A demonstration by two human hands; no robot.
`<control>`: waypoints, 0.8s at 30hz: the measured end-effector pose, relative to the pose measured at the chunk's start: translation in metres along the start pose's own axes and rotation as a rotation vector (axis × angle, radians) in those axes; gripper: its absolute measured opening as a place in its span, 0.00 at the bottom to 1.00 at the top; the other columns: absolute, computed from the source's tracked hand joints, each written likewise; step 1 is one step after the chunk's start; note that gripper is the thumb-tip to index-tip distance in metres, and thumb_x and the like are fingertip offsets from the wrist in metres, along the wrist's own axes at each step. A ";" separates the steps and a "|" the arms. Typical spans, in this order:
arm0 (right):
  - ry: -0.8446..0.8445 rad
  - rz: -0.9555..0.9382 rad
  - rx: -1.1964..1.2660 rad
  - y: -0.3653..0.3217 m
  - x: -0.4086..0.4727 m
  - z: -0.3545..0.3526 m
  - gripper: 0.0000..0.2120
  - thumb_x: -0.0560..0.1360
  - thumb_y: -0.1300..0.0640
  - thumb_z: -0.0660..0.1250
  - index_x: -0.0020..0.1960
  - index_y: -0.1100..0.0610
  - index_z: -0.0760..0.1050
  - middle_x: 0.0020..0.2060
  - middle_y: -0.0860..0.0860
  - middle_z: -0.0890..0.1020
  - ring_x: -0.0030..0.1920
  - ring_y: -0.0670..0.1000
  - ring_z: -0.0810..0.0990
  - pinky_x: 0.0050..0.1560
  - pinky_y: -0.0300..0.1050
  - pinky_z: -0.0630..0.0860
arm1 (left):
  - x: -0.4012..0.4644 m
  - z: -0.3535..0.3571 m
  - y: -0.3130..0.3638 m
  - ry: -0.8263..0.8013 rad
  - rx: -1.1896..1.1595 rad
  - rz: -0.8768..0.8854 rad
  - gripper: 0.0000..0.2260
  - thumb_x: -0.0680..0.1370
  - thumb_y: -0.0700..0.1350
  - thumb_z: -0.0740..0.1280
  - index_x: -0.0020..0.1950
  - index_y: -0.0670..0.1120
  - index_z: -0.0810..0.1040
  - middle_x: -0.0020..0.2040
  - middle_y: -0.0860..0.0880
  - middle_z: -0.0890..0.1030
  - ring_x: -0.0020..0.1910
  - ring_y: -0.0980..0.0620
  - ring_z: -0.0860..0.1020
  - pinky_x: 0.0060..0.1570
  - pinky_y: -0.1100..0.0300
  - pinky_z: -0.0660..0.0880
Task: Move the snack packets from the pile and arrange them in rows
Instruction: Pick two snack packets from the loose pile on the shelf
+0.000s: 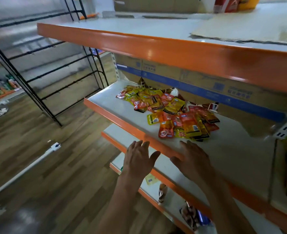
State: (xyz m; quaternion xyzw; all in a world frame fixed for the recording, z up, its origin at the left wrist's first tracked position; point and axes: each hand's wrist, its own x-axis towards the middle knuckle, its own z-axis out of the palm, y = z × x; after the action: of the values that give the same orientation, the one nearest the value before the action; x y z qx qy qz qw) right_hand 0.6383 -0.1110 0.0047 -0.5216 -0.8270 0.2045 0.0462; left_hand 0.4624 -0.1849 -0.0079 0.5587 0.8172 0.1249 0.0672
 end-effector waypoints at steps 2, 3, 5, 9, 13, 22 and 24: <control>0.040 0.032 0.016 -0.006 0.010 0.000 0.31 0.77 0.41 0.63 0.76 0.51 0.62 0.73 0.52 0.67 0.73 0.55 0.64 0.70 0.49 0.62 | 0.009 0.002 -0.010 -0.019 -0.013 -0.003 0.30 0.80 0.64 0.58 0.75 0.47 0.69 0.72 0.46 0.73 0.73 0.45 0.68 0.72 0.50 0.65; 0.051 0.048 0.022 -0.007 0.015 -0.001 0.30 0.77 0.41 0.63 0.75 0.51 0.63 0.72 0.52 0.68 0.72 0.55 0.65 0.68 0.49 0.63 | 0.014 0.005 -0.014 -0.021 -0.020 -0.001 0.29 0.80 0.64 0.58 0.74 0.47 0.70 0.71 0.46 0.74 0.72 0.45 0.69 0.71 0.50 0.67; 0.061 0.066 0.005 -0.009 0.028 -0.003 0.30 0.76 0.40 0.62 0.74 0.50 0.65 0.70 0.52 0.70 0.70 0.55 0.67 0.66 0.49 0.65 | 0.026 0.009 -0.019 -0.005 -0.028 0.013 0.28 0.79 0.64 0.60 0.72 0.48 0.72 0.68 0.47 0.77 0.69 0.45 0.72 0.69 0.50 0.69; 0.185 0.109 0.046 -0.008 0.056 -0.002 0.25 0.76 0.46 0.65 0.69 0.56 0.71 0.67 0.56 0.74 0.69 0.58 0.69 0.66 0.51 0.66 | 0.052 0.014 -0.024 0.013 -0.078 0.040 0.26 0.78 0.63 0.63 0.70 0.48 0.74 0.65 0.47 0.79 0.66 0.44 0.74 0.66 0.49 0.71; 0.287 0.123 0.001 0.000 0.084 0.001 0.27 0.75 0.48 0.67 0.69 0.60 0.71 0.73 0.59 0.68 0.75 0.60 0.63 0.72 0.55 0.63 | 0.083 0.013 -0.022 -0.010 -0.099 0.040 0.26 0.79 0.62 0.63 0.70 0.46 0.73 0.66 0.46 0.77 0.66 0.44 0.73 0.64 0.50 0.72; 0.212 0.295 -0.083 0.006 0.117 0.009 0.38 0.73 0.41 0.69 0.76 0.57 0.62 0.75 0.61 0.62 0.71 0.67 0.62 0.68 0.62 0.63 | 0.129 0.028 -0.013 -0.039 -0.185 0.071 0.27 0.78 0.54 0.68 0.75 0.48 0.68 0.68 0.44 0.75 0.68 0.41 0.72 0.64 0.49 0.72; 0.226 0.338 -0.112 0.005 0.119 0.013 0.41 0.71 0.39 0.71 0.76 0.57 0.62 0.73 0.63 0.64 0.70 0.69 0.64 0.66 0.64 0.65 | 0.140 0.037 -0.017 -0.017 -0.154 0.116 0.24 0.77 0.55 0.66 0.71 0.48 0.72 0.65 0.45 0.76 0.65 0.41 0.74 0.61 0.49 0.73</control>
State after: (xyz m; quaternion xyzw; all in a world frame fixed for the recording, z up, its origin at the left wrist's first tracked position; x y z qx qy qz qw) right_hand 0.5854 -0.0076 -0.0252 -0.6741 -0.7275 0.1034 0.0747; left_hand 0.4047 -0.0561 -0.0441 0.5991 0.7710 0.1864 0.1095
